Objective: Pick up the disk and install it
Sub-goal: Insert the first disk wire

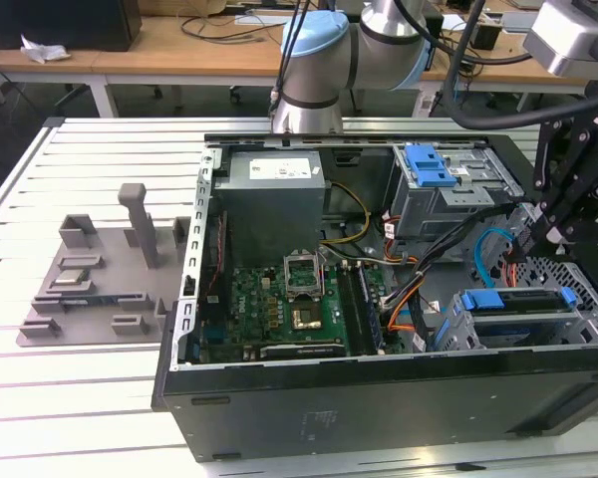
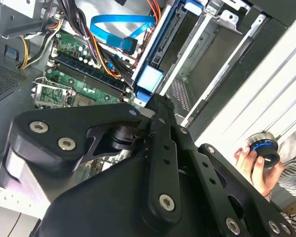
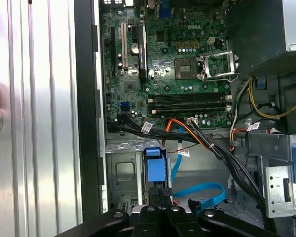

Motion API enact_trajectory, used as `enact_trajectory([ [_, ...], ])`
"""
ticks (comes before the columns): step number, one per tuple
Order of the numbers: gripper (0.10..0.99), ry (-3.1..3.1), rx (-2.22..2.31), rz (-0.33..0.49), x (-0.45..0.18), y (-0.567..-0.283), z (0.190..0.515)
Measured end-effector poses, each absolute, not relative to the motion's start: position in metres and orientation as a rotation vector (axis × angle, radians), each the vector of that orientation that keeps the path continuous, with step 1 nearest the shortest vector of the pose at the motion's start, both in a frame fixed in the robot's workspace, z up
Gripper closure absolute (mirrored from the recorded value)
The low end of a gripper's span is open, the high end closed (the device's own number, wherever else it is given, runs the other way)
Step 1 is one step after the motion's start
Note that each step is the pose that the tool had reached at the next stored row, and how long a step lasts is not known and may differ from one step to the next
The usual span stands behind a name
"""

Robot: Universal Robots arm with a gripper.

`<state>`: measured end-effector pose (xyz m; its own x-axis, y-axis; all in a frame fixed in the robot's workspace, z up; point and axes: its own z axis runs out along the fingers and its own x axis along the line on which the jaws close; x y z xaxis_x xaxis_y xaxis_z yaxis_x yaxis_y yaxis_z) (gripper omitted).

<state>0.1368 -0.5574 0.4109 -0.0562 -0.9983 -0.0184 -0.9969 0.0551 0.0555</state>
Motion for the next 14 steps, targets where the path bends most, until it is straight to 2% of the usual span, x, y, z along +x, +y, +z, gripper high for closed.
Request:
enact_trajectory([
  [14,0.98,-2.26,2.138,-0.081,0.174,-0.548,0.407],
])
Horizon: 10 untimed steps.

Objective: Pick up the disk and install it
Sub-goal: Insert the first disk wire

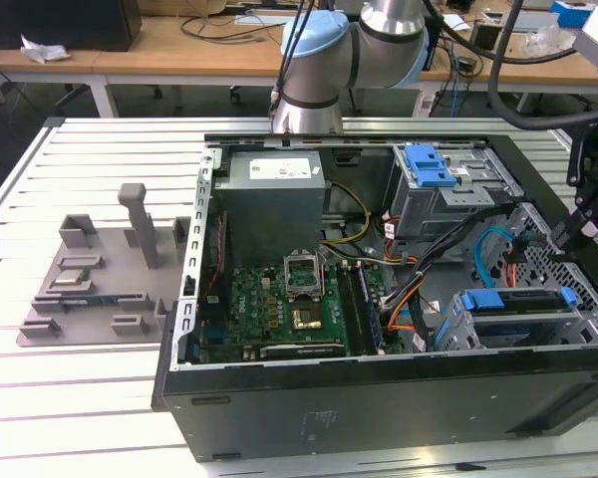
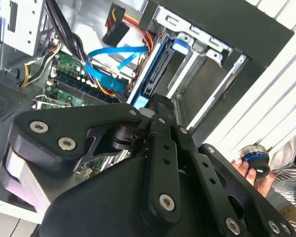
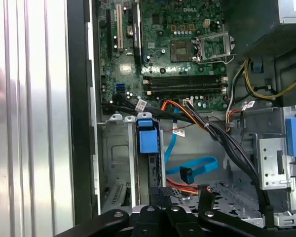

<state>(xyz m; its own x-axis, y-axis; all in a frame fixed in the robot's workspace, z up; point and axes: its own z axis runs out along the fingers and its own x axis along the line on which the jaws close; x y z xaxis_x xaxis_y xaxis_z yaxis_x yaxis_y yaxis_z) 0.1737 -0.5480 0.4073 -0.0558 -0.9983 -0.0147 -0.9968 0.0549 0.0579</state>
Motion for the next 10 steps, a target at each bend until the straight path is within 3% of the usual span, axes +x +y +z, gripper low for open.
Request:
enact_trajectory([
  [10,0.98,-2.25,2.128,-0.062,0.189,-0.507,0.388],
])
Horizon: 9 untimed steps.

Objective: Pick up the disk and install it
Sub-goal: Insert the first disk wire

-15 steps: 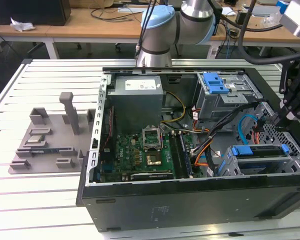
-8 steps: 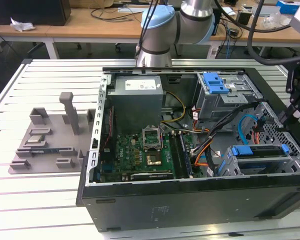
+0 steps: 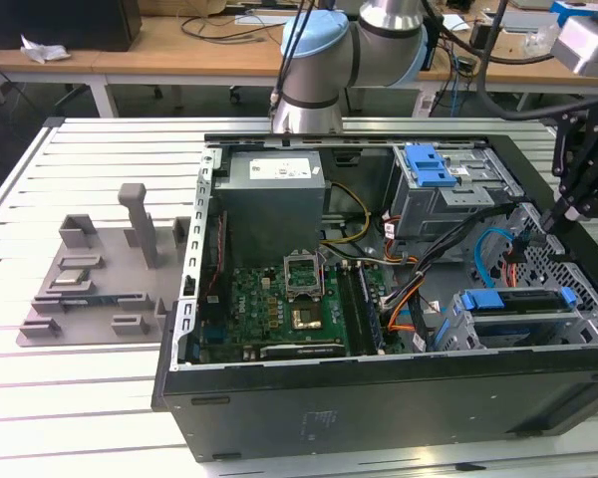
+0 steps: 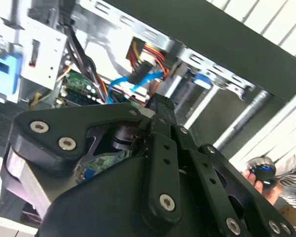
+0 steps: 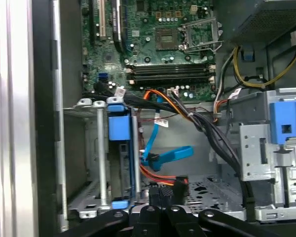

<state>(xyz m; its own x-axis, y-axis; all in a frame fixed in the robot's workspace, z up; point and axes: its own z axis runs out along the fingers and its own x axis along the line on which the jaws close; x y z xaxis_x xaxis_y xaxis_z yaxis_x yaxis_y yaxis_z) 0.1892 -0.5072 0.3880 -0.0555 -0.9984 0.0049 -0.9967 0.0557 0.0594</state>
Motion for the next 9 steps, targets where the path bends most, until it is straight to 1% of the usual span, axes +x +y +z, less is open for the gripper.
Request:
enact_trajectory([
  [4,0.98,-2.249,2.127,-0.06,0.1917,-0.4983,0.381],
  [9,0.98,-2.249,2.127,-0.06,0.1955,-0.4978,0.3795],
])
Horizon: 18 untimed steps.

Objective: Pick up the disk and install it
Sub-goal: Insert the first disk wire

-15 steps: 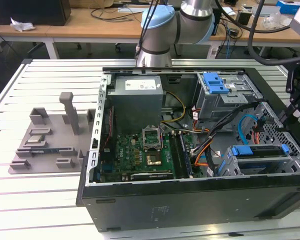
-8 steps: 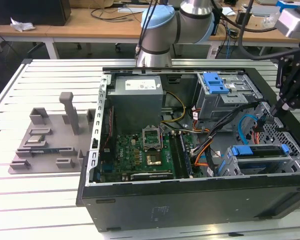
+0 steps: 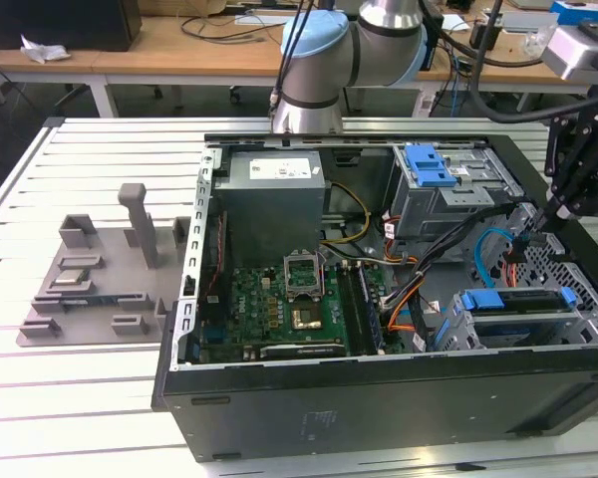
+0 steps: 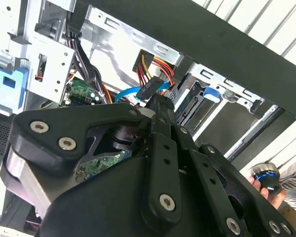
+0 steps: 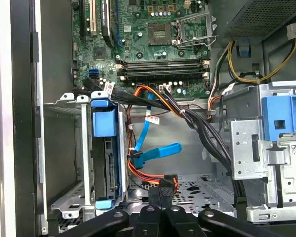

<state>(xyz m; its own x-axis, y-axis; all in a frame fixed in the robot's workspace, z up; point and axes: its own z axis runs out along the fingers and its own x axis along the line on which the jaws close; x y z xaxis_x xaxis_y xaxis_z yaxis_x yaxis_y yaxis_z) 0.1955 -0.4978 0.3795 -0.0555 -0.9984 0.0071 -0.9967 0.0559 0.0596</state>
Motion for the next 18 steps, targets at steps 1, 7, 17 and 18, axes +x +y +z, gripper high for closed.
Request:
enact_trajectory([
  [1,0.98,-2.249,2.127,-0.06,0.1963,-0.4978,0.3795],
  [7,0.98,-2.249,2.126,-0.06,0.1965,-0.4978,0.3795],
  [17,0.851,-2.249,2.127,-0.059,0.1969,-0.4978,0.3795],
  [18,0.792,-2.249,2.127,-0.059,0.1969,-0.4978,0.3795],
])
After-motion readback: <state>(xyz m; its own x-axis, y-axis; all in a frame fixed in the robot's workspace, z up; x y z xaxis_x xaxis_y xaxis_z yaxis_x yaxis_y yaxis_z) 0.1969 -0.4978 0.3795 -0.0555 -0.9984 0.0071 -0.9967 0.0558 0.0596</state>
